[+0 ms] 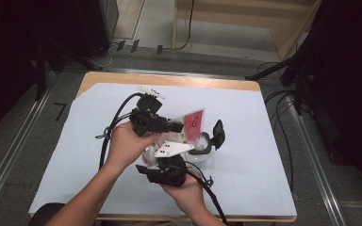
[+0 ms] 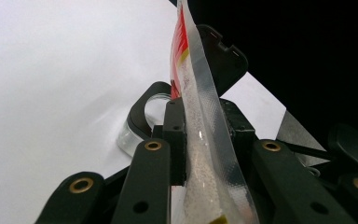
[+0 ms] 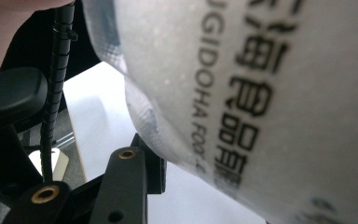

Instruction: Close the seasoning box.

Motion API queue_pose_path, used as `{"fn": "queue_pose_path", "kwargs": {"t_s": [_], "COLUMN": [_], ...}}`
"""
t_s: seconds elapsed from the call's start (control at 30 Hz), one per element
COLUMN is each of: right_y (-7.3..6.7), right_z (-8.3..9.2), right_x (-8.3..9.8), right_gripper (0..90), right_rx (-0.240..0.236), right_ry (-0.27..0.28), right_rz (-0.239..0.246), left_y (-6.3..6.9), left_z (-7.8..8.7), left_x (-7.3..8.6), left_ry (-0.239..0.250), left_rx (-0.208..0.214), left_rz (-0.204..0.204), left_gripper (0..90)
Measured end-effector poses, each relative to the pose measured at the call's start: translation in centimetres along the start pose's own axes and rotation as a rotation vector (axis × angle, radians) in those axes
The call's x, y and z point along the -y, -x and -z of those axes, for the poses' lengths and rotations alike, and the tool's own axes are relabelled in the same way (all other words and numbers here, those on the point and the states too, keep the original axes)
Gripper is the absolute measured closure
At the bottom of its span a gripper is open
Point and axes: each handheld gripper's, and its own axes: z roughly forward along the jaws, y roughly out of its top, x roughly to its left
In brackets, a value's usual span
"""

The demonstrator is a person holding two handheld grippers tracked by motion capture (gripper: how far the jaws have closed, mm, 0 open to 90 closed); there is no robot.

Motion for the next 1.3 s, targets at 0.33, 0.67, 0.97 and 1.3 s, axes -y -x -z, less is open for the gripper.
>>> {"fn": "queue_pose_path", "kwargs": {"t_s": [0.33,0.67,0.97,1.3], "right_y": [0.15,0.05,0.0,-0.02], "right_z": [0.08,0.1,0.15,0.12], "right_x": [-0.08,-0.14,-0.14,-0.21], "right_gripper": [62.9,62.9,63.0,63.1], "right_rx": [-0.011,-0.015,-0.007,-0.008], "right_ry": [0.005,0.003,-0.004,-0.01], "right_rz": [-0.028,-0.03,-0.018,-0.015], "left_y": [0.02,-0.1,-0.51,-0.63], "left_z": [-0.02,0.01,-0.01,0.0], "left_x": [-0.03,-0.05,-0.03,0.0], "left_ry": [0.003,-0.001,-0.009,-0.003], "left_rx": [0.009,0.015,0.037,0.033], "left_rz": [-0.003,0.006,0.034,0.045], "left_gripper": [75.1,75.7,75.7,75.8]}}
